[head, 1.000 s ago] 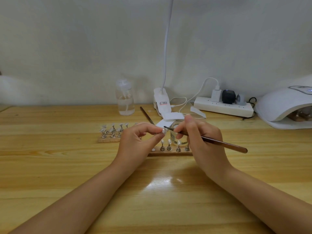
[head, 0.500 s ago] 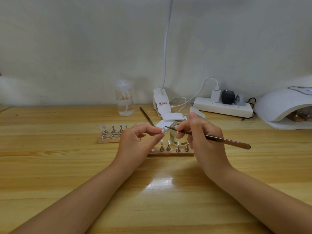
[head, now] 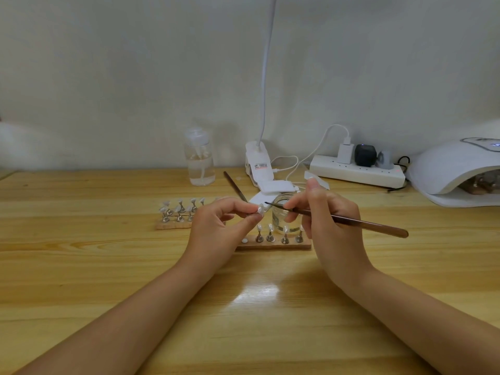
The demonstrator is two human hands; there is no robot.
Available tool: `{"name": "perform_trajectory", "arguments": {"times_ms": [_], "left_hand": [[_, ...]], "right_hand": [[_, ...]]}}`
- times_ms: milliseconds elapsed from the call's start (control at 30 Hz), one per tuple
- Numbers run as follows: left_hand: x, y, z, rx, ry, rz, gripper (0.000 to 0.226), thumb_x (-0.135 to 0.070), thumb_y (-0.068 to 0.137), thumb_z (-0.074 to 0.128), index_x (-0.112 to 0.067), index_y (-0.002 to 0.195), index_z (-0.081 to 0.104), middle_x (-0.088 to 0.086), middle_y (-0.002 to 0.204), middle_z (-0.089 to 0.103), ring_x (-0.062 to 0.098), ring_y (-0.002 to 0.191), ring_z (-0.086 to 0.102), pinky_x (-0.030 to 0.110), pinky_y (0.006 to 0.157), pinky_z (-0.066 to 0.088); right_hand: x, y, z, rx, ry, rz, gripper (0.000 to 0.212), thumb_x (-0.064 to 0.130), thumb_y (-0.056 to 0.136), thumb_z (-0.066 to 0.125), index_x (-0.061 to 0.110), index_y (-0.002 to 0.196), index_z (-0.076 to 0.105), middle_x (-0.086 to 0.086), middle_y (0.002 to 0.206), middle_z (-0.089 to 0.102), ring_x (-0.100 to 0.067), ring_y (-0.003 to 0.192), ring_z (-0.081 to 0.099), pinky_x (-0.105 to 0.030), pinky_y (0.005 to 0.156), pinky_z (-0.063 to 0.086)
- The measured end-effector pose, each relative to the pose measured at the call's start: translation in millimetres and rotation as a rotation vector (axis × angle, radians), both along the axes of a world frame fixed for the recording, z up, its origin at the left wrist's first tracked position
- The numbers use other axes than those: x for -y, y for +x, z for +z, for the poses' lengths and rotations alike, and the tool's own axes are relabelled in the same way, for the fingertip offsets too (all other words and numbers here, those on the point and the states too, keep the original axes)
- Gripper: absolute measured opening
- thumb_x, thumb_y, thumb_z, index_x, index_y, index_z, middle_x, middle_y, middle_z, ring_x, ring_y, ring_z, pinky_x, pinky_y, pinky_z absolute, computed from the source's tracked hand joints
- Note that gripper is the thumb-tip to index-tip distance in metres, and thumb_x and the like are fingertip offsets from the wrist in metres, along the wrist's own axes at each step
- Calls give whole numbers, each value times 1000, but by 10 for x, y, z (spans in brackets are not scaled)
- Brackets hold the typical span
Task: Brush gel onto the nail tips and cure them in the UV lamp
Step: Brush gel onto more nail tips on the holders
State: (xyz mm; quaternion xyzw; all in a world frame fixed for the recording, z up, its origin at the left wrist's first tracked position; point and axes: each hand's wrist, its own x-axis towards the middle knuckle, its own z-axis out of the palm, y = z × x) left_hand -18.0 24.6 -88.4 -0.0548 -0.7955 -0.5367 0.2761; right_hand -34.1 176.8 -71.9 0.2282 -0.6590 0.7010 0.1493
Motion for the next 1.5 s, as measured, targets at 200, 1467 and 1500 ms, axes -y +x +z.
{"name": "perform_trajectory", "arguments": {"times_ms": [200,1467,1500], "left_hand": [[9,-7,-3,-11,-8,3,26,-13,72,74,-37,67,66,-21,71,67,-1,74,60,27,77,49],[-1,-1,9,-6,35,-20,16,-14,71,74,-30,70,69,-12,74,68,11,81,63,44,80,52],[0,-2,11,-3,32,-17,17,-14,71,74,-30,70,69,-13,74,68,10,81,63,43,80,52]], "right_hand": [[39,36,-5,7,28,33,40,43,82,45,16,61,67,-1,53,62,-2,41,49,-10,42,34],[10,25,-39,-49,22,42,44,38,89,45,19,56,66,-4,50,61,-4,44,53,-9,46,36],[7,14,-37,-53,19,29,42,35,89,44,20,57,66,-2,51,61,-3,44,52,-9,46,35]]}}
